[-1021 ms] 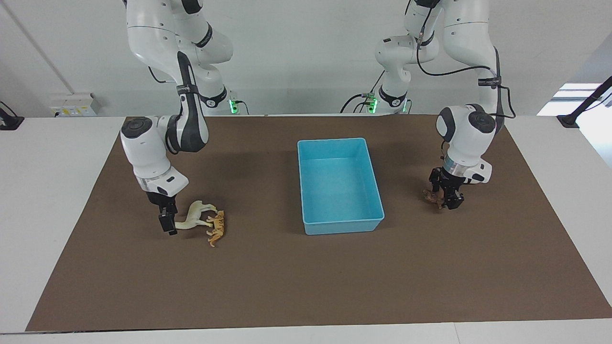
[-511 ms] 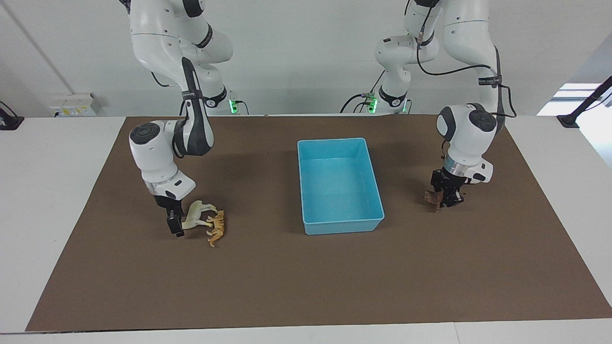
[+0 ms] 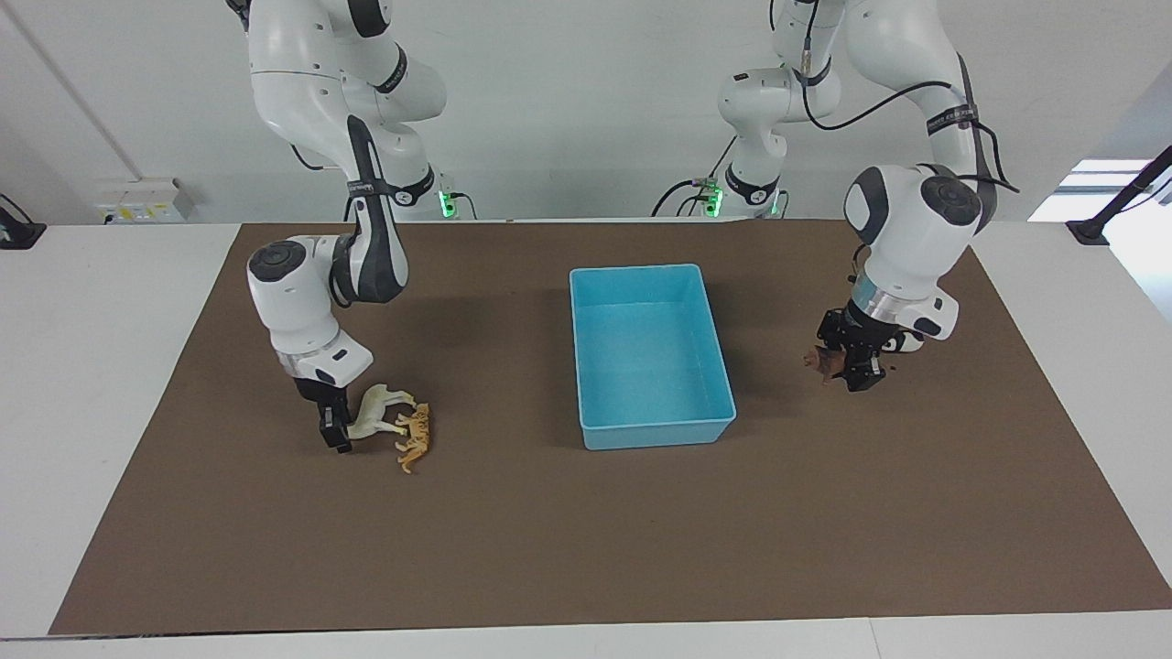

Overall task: Put all toys into storage box
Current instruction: 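Drop the brown horse in the box while the right gripper lifts, then move the cream horse over the box while the left gripper reaches the panda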

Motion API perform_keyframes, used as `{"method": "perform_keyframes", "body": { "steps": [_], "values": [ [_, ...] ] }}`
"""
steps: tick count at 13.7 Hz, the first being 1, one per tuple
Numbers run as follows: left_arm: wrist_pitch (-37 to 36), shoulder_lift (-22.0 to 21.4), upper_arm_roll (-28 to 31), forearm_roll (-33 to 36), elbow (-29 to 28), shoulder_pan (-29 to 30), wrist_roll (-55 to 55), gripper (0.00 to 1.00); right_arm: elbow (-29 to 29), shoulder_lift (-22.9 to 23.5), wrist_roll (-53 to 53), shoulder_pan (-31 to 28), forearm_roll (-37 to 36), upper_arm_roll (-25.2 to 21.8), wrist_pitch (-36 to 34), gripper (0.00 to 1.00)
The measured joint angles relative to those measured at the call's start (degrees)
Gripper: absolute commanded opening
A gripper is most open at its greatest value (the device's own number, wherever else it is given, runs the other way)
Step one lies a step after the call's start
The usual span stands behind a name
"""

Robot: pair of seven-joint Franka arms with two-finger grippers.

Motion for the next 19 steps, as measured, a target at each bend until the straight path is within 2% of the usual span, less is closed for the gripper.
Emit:
{"method": "perform_keyframes", "body": {
  "steps": [2,4,7,8,9,11,12,15,17,19],
  "values": [
    [-1.91,-2.78,-6.49,-1.98,2.07,-0.17,-0.46,0.00,-0.04,0.01,1.22,0.00,0.01,-0.05,0.02,0.00],
    [-0.79,-4.01,-12.63,-2.43,1.91,-0.80,-0.65,0.00,-0.03,0.01,2.07,-0.01,0.01,-0.07,0.00,0.00],
    [5.60,-3.53,-14.48,-2.44,-0.64,-4.39,-0.69,0.00,1.00,0.01,3.02,-0.02,0.01,-0.06,-2.19,0.00],
    [6.93,-3.24,-14.49,-2.44,-2.01,-4.69,-0.28,0.15,2.26,-0.04,3.75,-0.02,0.01,-0.05,-4.51,0.00],
    [7.75,-2.97,-14.38,-2.44,-3.28,-4.67,0.90,0.50,3.87,-0.23,4.31,0.00,0.01,-0.04,-7.16,0.00],
    [8.78,-2.31,-14.15,-2.44,-5.18,-4.64,3.43,0.95,8.25,-1.31,5.77,0.00,0.01,-0.06,-14.12,0.00],
    [9.06,-2.06,-14.18,-2.44,-5.61,-4.67,3.81,1.00,10.66,-2.23,6.79,-0.01,0.01,-0.09,-17.96,0.00],
    [9.15,-2.05,-14.25,-2.40,-5.33,-5.51,4.55,1.00,17.64,-5.22,12.98,-0.42,0.02,-0.27,-28.58,0.00],
    [8.63,-2.50,-14.15,-2.19,-4.45,-5.73,5.59,1.00,20.00,-7.02,20.33,-0.66,-0.03,-0.22,-31.24,0.00],
    [3.65,-3.27,-13.58,-1.52,-2.03,-5.02,9.54,1.00,21.39,-8.17,29.67,0.34,0.00,0.26,-32.82,0.00]
  ]
}}
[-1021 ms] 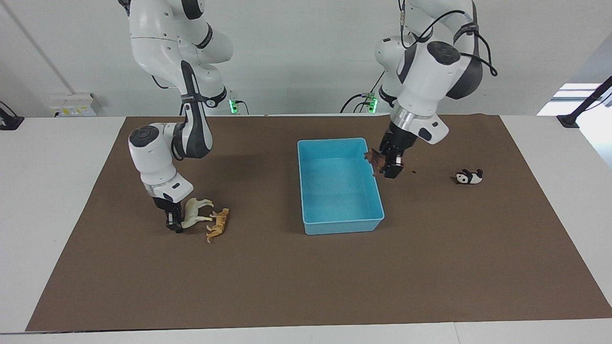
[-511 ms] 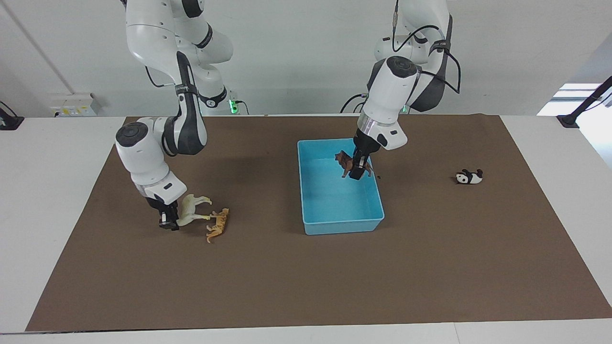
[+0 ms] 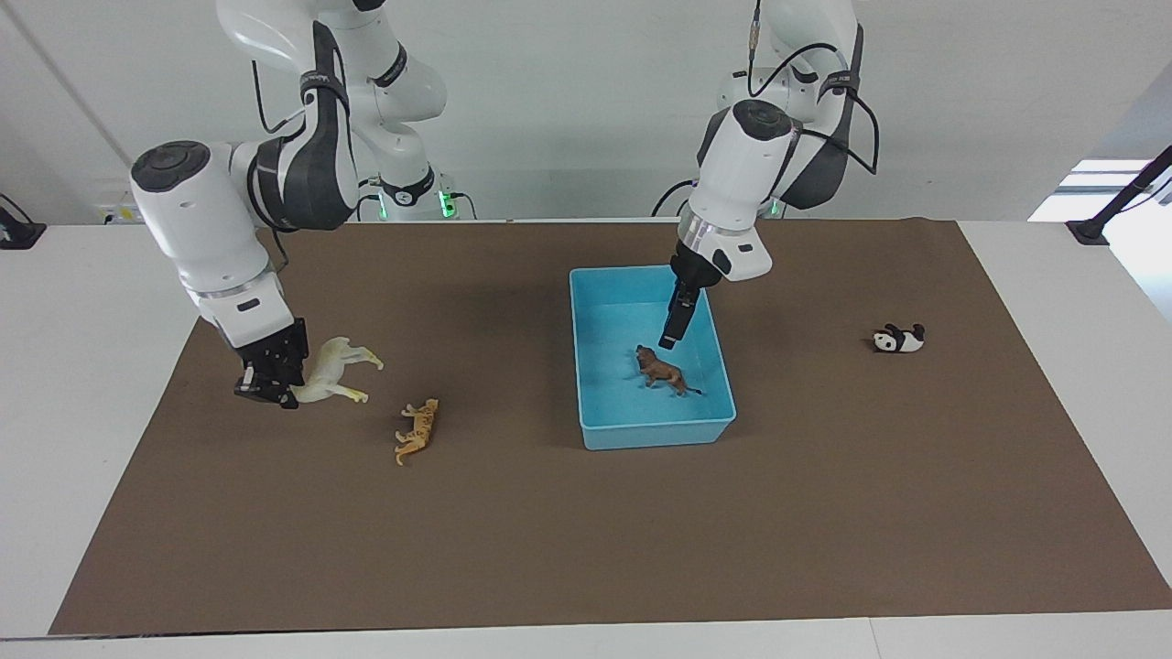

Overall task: Put all toys into storage box
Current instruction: 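Move the cream horse over the box while the left gripper reaches the panda, then release the cream horse in the box and raise the right gripper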

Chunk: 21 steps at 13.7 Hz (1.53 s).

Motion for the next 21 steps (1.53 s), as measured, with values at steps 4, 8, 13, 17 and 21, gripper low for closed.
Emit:
{"method": "perform_keyframes", "body": {
  "steps": [4,8,13,17,21],
  "values": [
    [-10.17,-0.98,0.91,1.32,3.06,9.88,22.19,1.00,5.14,0.08,30.00,9.50,-0.13,0.45,-5.47,0.00],
    [-12.25,-0.97,1.30,1.35,1.91,22.13,35.19,1.00,6.98,0.69,62.72,18.82,-0.04,0.74,-6.02,0.00],
    [-12.15,-2.35,1.44,1.37,-3.16,27.73,33.32,1.00,7.00,1.92,99.54,29.78,-0.02,0.97,-8.13,0.00],
    [-9.29,-2.91,1.79,1.38,-5.95,34.23,32.60,1.00,7.07,5.87,113.00,36.35,-0.03,0.99,-3.10,0.00],
    [-1.78,-2.38,1.93,1.38,-11.65,40.35,33.02,1.00,7.10,7.59,113.35,36.13,0.05,0.56,-0.44,0.17]
  ]
}}
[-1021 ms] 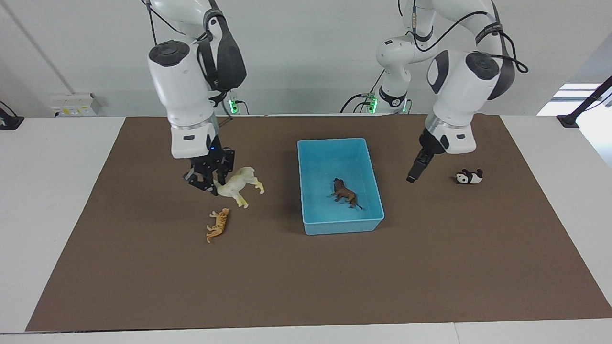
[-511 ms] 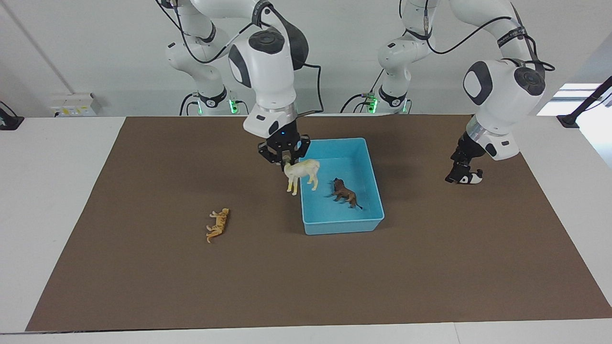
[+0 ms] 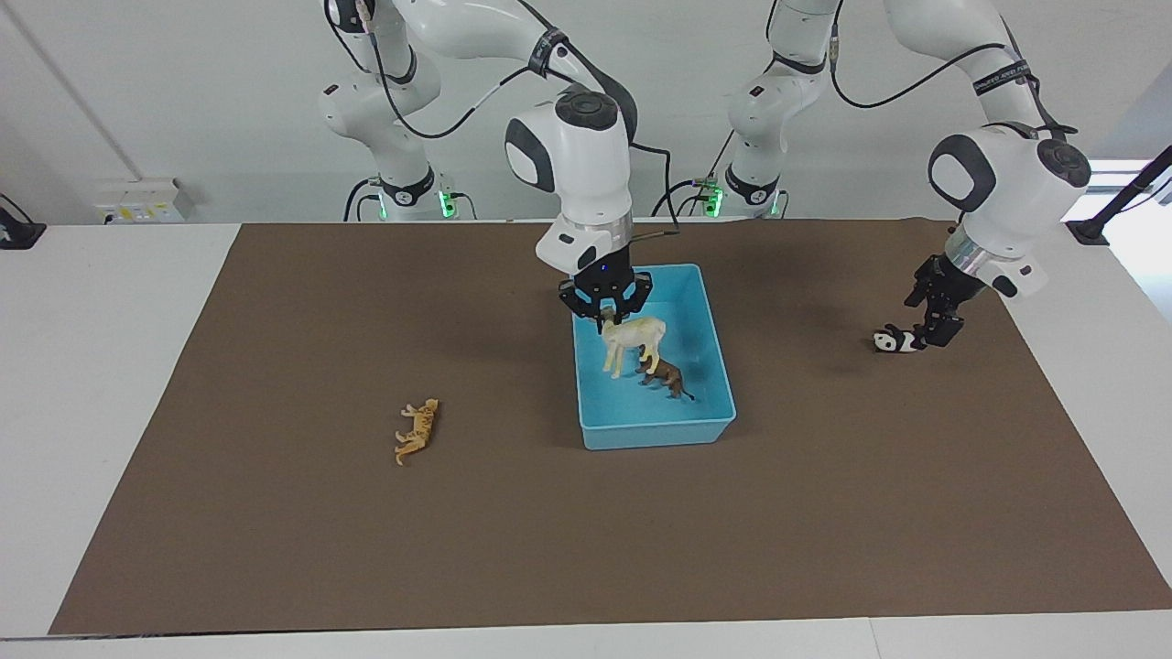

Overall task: Put all toys into storage box
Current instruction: 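Release the cream horse in the box and raise the right gripper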

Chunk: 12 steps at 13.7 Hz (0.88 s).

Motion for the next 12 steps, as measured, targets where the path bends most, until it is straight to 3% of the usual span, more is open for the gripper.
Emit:
{"method": "perform_keyframes", "body": {
  "steps": [2,3,4,5,6,12],
  "values": [
    [2.11,0.22,-0.01,0.00,-1.63,0.37,0.01,1.00,0.00,0.00,0.00,-0.02,0.96,-0.06,0.32,0.23],
    [3.59,0.36,-0.06,0.00,-2.91,0.38,0.00,1.00,0.00,0.00,0.00,0.04,1.31,-0.05,0.38,0.38],
    [5.85,0.48,-0.05,0.00,-4.60,0.52,0.00,1.00,0.00,0.00,0.00,0.12,1.50,-0.04,0.39,0.65],
    [8.17,0.61,-0.03,0.00,-6.33,0.81,0.00,1.00,0.01,0.00,0.00,0.18,1.61,-0.02,0.44,0.79],
    [10.07,0.69,0.01,0.00,-7.66,1.38,0.00,1.00,0.01,0.00,0.00,0.22,1.62,-0.02,0.50,1.00],
    [14.71,0.69,0.08,0.05,-11.44,3.69,3.34,1.00,0.04,-0.01,-7.83,-2.37,1.49,-0.51,0.41,1.00]
  ]
}}
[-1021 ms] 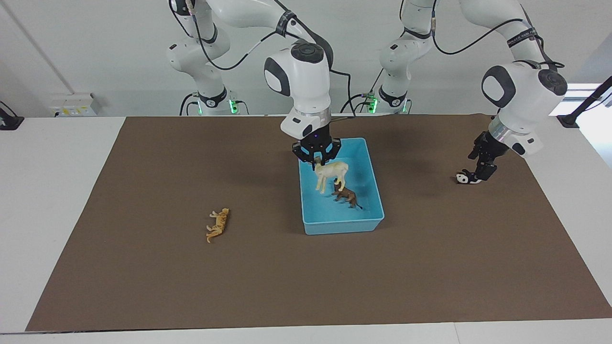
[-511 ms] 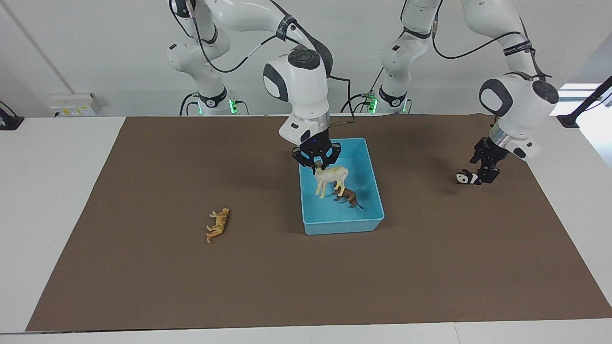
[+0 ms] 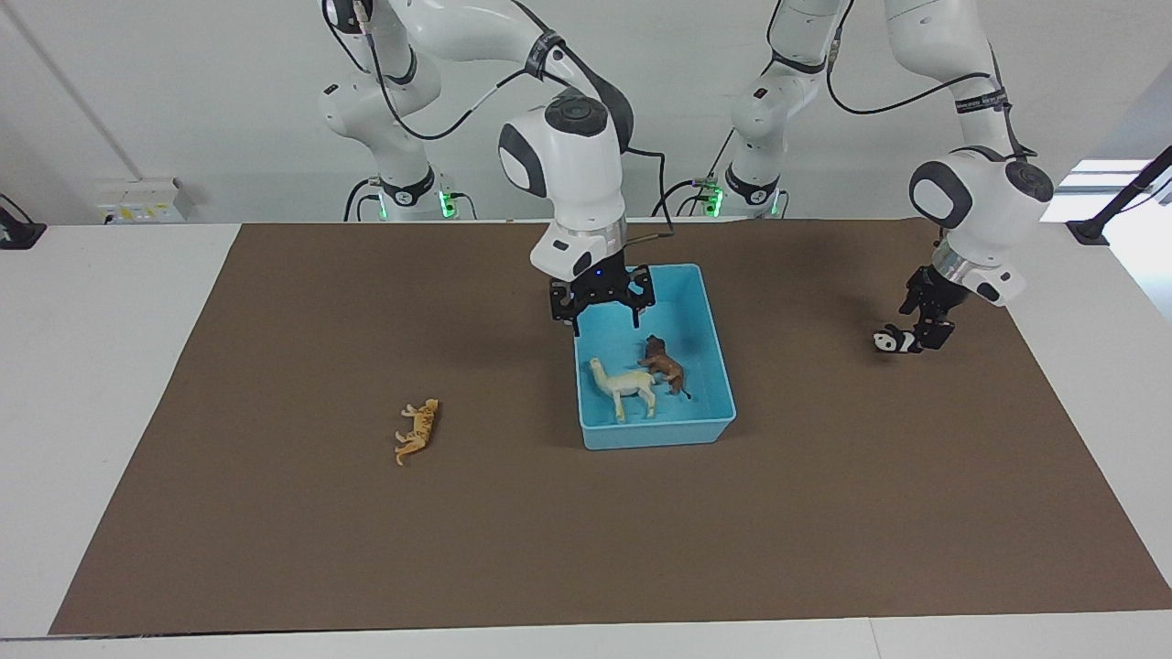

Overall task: Put all toys into storage box
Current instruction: 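Release the cream horse in the box and raise the right gripper, then grasp the tan tiger with the right gripper while the left gripper grasps the panda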

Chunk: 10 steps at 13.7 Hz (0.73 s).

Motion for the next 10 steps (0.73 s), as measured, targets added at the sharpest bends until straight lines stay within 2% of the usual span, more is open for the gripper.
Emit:
{"method": "perform_keyframes", "body": {
  "steps": [3,5,8,10],
  "values": [
    [3.68,0.00,-0.03,0.00,-2.64,0.00,0.44,1.00,-0.03,0.02,-16.85,-9.08,0.26,-0.22,0.03,1.00],
    [4.63,0.00,-0.03,0.00,-3.47,0.00,0.59,1.00,-0.05,0.03,-24.03,-14.67,2.82,-0.25,0.03,1.00],
    [5.89,0.00,-0.03,0.00,-4.36,0.00,0.69,1.00,-0.73,0.51,-25.03,-17.50,4.25,-0.31,-1.10,1.00],
    [7.49,0.04,-0.03,0.00,-5.42,0.00,0.70,1.00,-1.64,0.80,-21.57,-17.80,4.30,-0.52,-2.90,1.00]
  ]
}}
